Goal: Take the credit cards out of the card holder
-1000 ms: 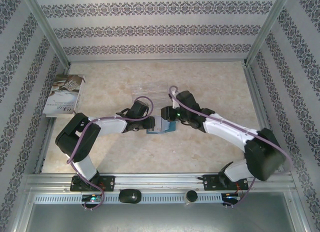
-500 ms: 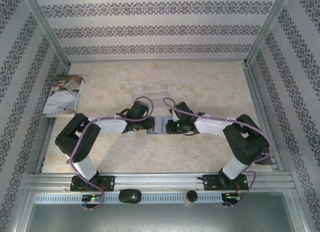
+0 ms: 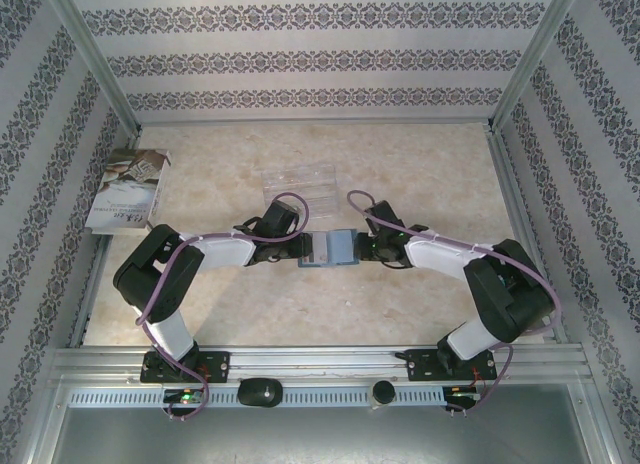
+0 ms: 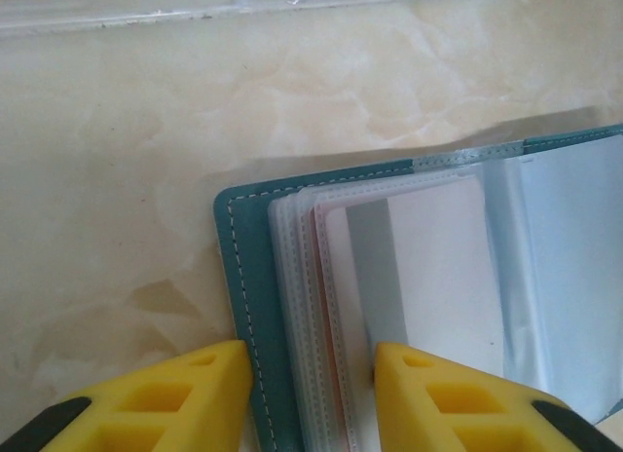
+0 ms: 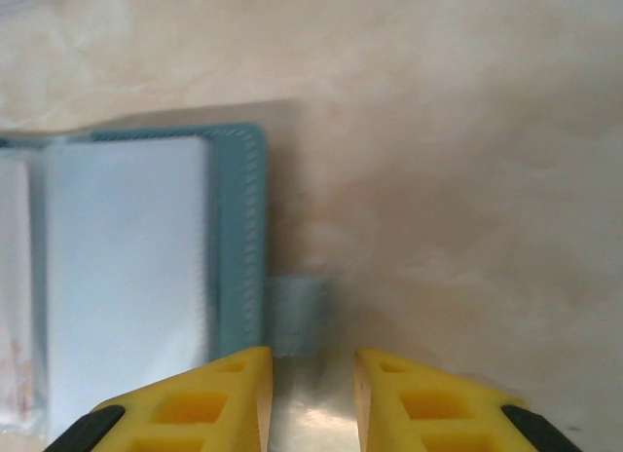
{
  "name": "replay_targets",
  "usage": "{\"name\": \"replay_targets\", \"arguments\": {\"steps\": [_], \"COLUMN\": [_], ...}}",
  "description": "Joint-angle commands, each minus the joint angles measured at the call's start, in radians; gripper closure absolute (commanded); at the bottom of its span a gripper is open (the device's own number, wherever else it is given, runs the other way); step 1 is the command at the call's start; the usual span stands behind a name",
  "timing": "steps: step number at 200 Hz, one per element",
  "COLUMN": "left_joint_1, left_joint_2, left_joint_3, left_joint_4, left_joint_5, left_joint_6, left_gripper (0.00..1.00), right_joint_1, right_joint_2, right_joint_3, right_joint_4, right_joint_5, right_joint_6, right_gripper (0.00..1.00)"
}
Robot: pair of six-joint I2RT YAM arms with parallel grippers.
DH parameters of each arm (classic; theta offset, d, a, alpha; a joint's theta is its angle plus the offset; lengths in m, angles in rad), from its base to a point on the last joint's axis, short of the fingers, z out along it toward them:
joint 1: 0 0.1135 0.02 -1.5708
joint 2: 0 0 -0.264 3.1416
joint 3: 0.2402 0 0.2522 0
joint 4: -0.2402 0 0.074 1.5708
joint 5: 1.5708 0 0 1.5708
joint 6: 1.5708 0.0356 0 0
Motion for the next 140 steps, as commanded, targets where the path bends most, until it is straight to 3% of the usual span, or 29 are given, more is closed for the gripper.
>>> {"name": "replay_targets", "arguments": {"steps": [1,45,88,140], "left_joint_1": [-0.013,-0.011,0.008,0.028], "left_joint_2": [-0.002,-0.241,-0.471,-0.566], "left_joint_3": [-0.054,-0.103,-0.198,-0.242], "left_joint_4": [-0.103,-0.09,-0.135,-0.176], "left_joint_5": [-0.022,-0.115,-0.331,-0.342], "left_joint_6": [0.012,-0.037,-0.057,-0.037], "left_gripper": [0.55,0.43,0.33,0.32], "right_joint_1": [-0.018,0.14,0.282,0.326], "right_joint_2": [-0.083,-0.131,0.07,0.285], "right_joint_3": [-0.003,0.115,0.255,0.436], "right_joint_4": [-0.024,-0.052,-0.064,-0.174], "right_joint_5": [0.046,0.06,0.032,0.131], "right_joint_6": [-0.012,-0.158,-0.221,-0.259], "right_gripper": [0.7,0.62,0.61,0.61]}}
